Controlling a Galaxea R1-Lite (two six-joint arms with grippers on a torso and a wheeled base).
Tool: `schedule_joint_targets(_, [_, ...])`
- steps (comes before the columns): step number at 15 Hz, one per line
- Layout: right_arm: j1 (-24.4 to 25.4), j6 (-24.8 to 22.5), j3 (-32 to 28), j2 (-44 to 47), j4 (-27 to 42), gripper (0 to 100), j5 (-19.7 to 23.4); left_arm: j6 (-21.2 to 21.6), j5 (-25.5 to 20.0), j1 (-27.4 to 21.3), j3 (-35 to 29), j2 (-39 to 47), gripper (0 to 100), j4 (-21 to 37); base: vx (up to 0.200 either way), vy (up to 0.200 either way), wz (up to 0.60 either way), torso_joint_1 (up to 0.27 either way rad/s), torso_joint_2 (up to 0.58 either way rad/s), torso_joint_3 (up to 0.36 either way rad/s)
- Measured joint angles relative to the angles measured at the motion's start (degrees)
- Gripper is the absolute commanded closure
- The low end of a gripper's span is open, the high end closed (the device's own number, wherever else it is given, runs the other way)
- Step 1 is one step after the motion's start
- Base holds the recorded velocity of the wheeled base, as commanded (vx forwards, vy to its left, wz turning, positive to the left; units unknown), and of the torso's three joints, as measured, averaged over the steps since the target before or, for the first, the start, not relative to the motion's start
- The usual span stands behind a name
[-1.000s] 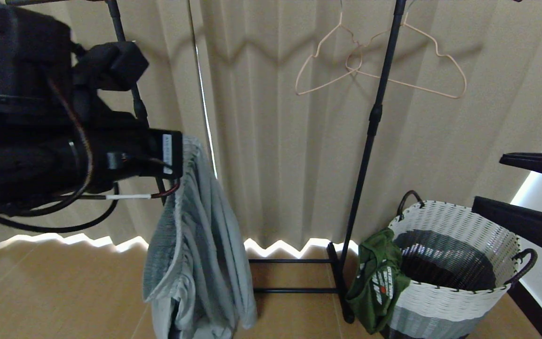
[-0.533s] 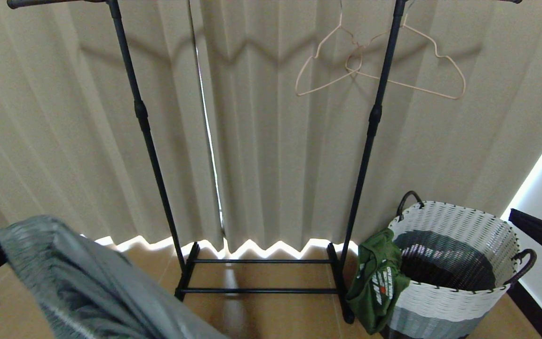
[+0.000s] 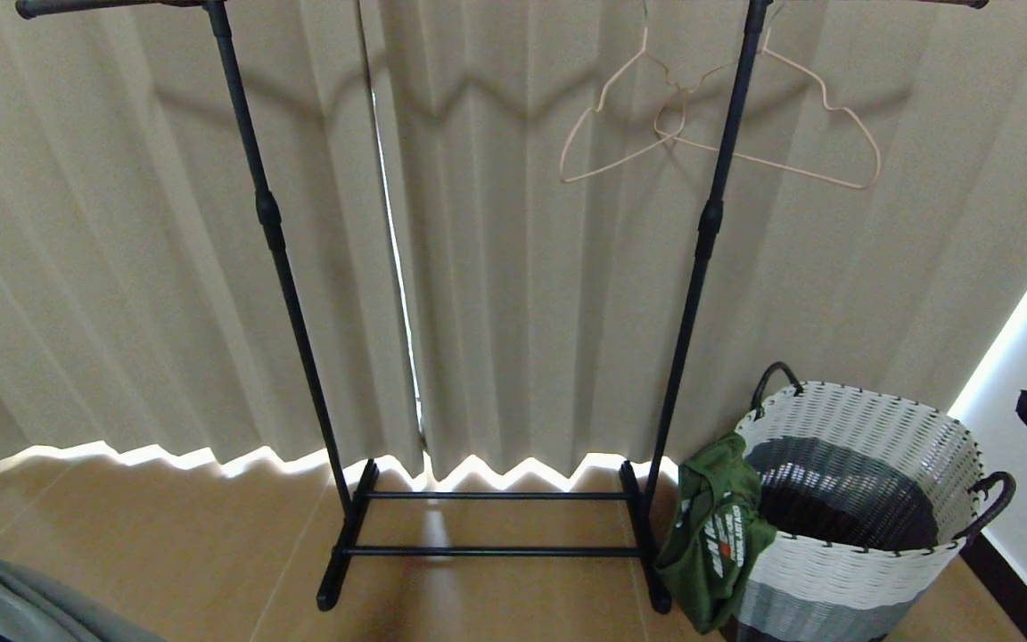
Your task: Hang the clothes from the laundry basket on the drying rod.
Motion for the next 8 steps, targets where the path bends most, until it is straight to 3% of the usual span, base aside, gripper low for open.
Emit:
schedule_joint_targets(4, [0.0,0.2,3.0,-3.1,0.1,0,-0.3,1.6,-2.3,0.2,0.7,1.0,100,-3.4,0.000,0.000,0.00,0.000,0.00,0.000])
schedule_joint_targets(8, [0.0,0.4,3.8,-3.7,0.2,0,-0.1,1.7,-2.3,0.0,2.7,5.7,100,-12.4,0.000,0.000,0.00,0.000,0.00,0.000])
